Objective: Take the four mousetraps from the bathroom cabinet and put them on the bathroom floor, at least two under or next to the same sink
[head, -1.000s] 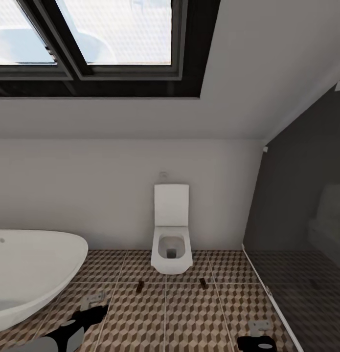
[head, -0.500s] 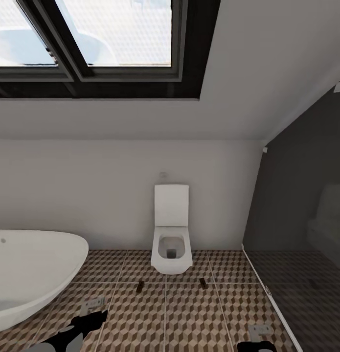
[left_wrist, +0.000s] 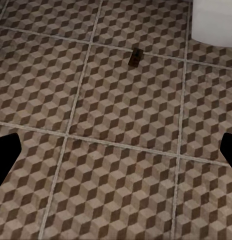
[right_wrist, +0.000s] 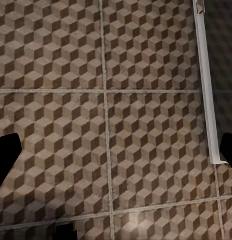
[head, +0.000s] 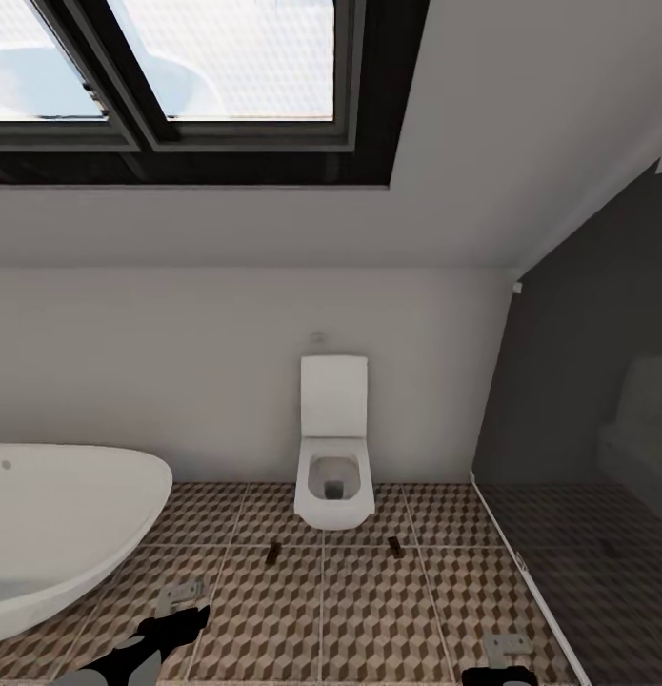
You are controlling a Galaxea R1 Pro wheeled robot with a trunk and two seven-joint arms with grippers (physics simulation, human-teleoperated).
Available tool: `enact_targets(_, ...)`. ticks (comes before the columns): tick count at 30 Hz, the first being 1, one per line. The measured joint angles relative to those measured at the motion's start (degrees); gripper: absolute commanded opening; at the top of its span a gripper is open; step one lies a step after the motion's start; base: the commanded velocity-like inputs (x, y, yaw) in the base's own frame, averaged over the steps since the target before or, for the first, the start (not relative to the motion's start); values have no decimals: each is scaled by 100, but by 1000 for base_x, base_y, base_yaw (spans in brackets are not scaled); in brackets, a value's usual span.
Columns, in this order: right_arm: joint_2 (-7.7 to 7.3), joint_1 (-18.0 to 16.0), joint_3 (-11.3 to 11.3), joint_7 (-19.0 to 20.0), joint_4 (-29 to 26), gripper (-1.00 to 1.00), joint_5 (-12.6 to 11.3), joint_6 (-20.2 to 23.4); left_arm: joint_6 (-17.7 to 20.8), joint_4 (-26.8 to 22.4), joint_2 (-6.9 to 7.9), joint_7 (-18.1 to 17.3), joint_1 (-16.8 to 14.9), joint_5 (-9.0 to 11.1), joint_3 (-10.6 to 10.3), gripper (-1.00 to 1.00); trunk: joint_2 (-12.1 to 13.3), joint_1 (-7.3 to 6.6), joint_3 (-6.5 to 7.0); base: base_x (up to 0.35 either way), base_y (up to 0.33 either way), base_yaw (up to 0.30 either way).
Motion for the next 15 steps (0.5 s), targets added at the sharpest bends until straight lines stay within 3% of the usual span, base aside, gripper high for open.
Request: enact_targets(15, 0, 69, 0, 3, 0, 100, -2, 305, 8, 0, 0, 16, 76, 0, 0, 100, 8, -1, -126, 0, 0, 0)
